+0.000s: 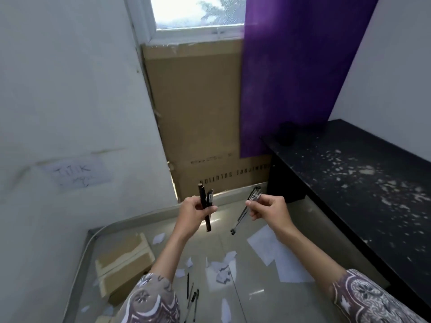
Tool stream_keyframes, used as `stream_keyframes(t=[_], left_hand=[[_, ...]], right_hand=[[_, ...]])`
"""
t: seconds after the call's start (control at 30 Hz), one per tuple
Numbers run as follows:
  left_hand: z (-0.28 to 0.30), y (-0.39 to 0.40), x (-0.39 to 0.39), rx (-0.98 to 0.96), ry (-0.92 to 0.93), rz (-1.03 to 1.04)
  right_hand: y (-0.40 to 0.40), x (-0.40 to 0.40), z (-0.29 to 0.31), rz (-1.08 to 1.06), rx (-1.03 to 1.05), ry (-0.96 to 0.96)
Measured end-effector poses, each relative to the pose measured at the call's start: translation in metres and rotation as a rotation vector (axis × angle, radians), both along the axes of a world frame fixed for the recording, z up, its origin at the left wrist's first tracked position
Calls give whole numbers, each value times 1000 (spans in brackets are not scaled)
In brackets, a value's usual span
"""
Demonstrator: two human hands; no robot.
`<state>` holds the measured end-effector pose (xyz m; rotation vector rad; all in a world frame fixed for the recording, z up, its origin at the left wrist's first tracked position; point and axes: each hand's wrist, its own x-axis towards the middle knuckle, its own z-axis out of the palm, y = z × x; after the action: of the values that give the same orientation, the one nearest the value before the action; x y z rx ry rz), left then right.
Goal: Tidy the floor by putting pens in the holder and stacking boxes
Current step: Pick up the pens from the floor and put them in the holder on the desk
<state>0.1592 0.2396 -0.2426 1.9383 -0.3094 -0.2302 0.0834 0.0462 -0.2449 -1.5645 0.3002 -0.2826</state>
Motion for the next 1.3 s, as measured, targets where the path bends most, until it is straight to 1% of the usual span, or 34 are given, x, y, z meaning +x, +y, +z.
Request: stream_keyframes(t=[0.2,0.43,0.6,0.8,0.93,1.13,1.3], left_hand=[[15,-41,38,-8,-16,-78],[35,-99,104,-34,-57,-135],[40,-150,152,-125,-67,-93],[38,-234,195,-268,16,-62],[36,-292,228,-316,36,-78],[32,-384,288,-385,159,23],[24,-444,333,-344,147,100]], right_hand=[[-33,24,5,-116,-27,-17],[-76,70,17,-286,7,-58],[-114,99,23,-397,21,-100],[-182,138,24,-511,38,-125],[-234,175,24,-543,33,-143],[-327,243,31,-528,3,-136],[-385,300,25,-532,-64,-140]])
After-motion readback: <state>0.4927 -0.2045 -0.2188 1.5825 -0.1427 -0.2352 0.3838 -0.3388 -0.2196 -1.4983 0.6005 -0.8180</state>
